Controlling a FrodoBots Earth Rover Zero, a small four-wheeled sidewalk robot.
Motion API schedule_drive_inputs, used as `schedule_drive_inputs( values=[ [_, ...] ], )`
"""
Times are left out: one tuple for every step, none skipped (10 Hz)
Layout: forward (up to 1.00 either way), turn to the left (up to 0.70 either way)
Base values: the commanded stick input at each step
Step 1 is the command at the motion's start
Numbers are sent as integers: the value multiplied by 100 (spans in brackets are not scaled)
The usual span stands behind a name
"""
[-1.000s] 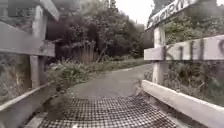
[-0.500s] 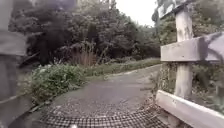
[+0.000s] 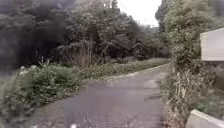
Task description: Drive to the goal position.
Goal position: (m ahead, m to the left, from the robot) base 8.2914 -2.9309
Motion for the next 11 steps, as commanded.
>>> schedule_drive_inputs(
  values=[
    [100, 0],
    [100, -11],
    [100, -40],
    [100, -40],
    [100, -40],
    [100, -40],
    [100, -40],
    [100, -40],
    [100, -40],
    [100, -34],
    [100, -17]
  ],
)
